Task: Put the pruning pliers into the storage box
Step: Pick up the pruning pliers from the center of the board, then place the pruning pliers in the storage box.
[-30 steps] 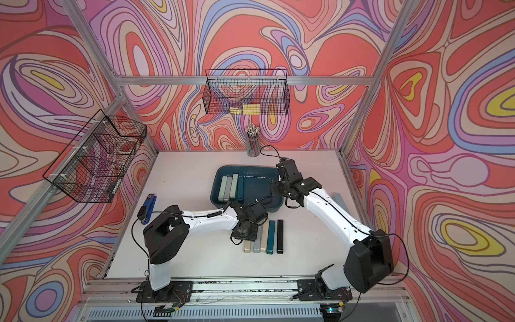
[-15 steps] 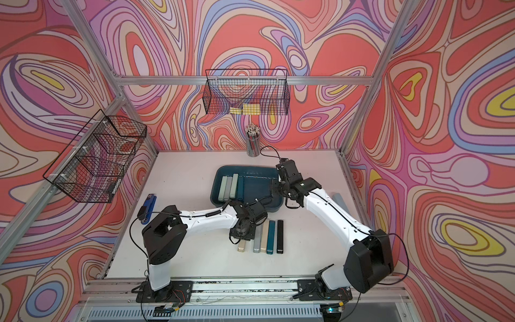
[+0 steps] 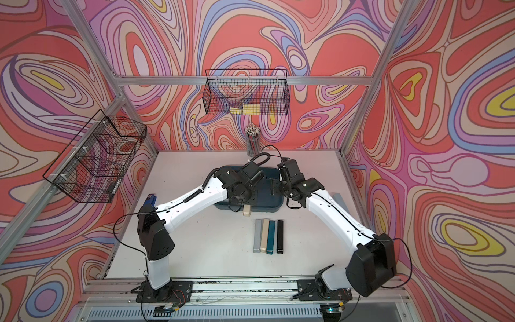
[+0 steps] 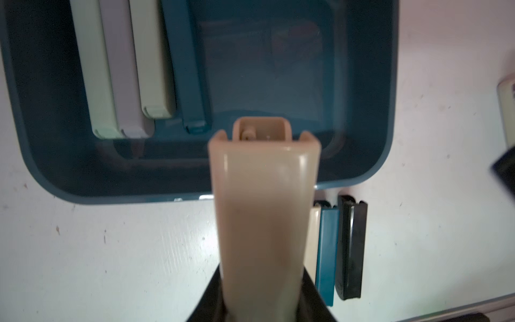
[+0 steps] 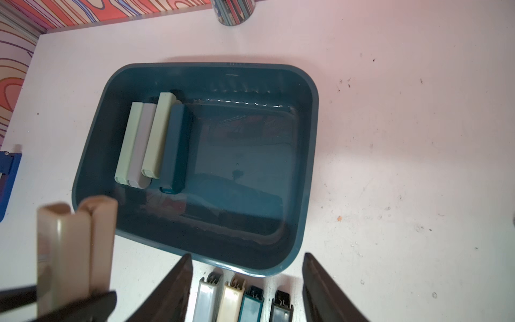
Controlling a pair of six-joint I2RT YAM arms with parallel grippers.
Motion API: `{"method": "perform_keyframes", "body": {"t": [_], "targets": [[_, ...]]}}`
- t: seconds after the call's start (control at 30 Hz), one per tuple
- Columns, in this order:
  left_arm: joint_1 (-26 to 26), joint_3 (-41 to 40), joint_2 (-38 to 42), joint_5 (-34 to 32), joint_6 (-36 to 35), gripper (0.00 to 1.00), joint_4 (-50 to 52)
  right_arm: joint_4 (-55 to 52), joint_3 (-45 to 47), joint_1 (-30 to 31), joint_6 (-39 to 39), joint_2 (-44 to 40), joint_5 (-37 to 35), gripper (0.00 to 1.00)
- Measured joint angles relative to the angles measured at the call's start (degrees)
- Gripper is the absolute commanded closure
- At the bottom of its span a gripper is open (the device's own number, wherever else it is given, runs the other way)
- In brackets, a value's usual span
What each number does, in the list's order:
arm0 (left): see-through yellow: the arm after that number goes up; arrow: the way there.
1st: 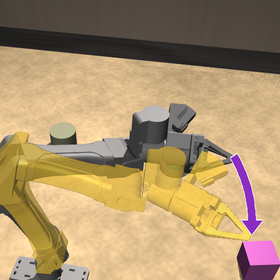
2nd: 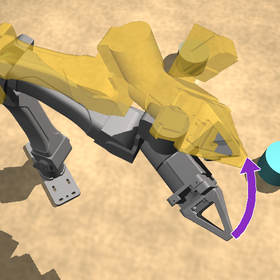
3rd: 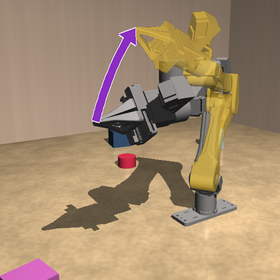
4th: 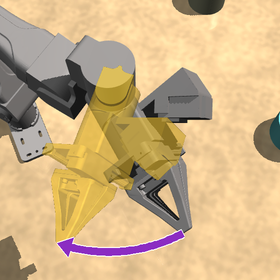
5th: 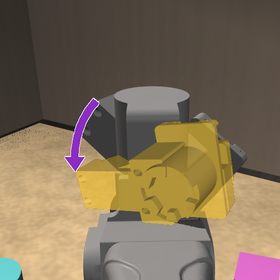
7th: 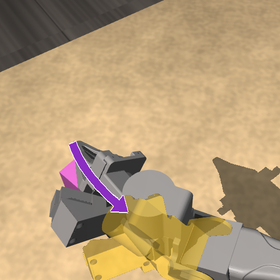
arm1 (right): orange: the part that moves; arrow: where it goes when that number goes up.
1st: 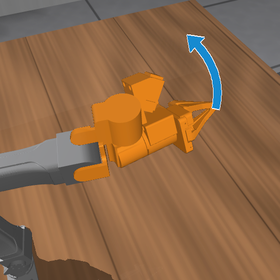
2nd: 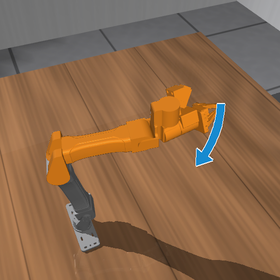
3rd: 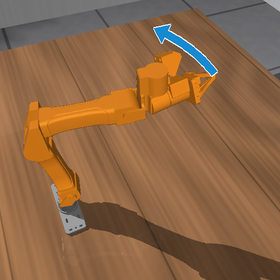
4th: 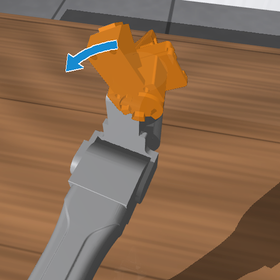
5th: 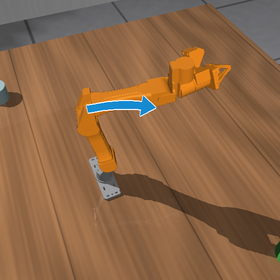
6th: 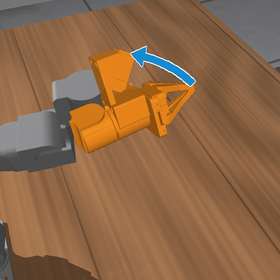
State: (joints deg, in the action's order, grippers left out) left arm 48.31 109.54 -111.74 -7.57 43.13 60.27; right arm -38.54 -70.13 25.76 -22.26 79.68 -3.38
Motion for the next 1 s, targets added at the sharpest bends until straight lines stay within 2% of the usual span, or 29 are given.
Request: {"method": "perform_keyframes", "body": {"t": [0.13,0.4,0.7,1.0], "targets": [[-3.06,9.57,-7.98,0.09,-3.02,0.86,0.37,-0.85,0.7,0.0,-1.03,-2.82,0.07,0.36],[-7.39,20.81,-20.85,1.07,-7.3,0.84,0.98,-3.34,4.39,0.0,-2.32,-9.05,-0.79,0.36],[-10.43,23.1,-26.34,1.66,-9.07,0.83,0.09,-4.48,5.97,0.0,-3.43,-9.18,-0.92,0.36],[-11.3,23.56,-30.29,2.16,-9.46,0.81,-0.92,-4.31,6.75,0.0,-3.74,-8.9,-0.9,0.36]]}}
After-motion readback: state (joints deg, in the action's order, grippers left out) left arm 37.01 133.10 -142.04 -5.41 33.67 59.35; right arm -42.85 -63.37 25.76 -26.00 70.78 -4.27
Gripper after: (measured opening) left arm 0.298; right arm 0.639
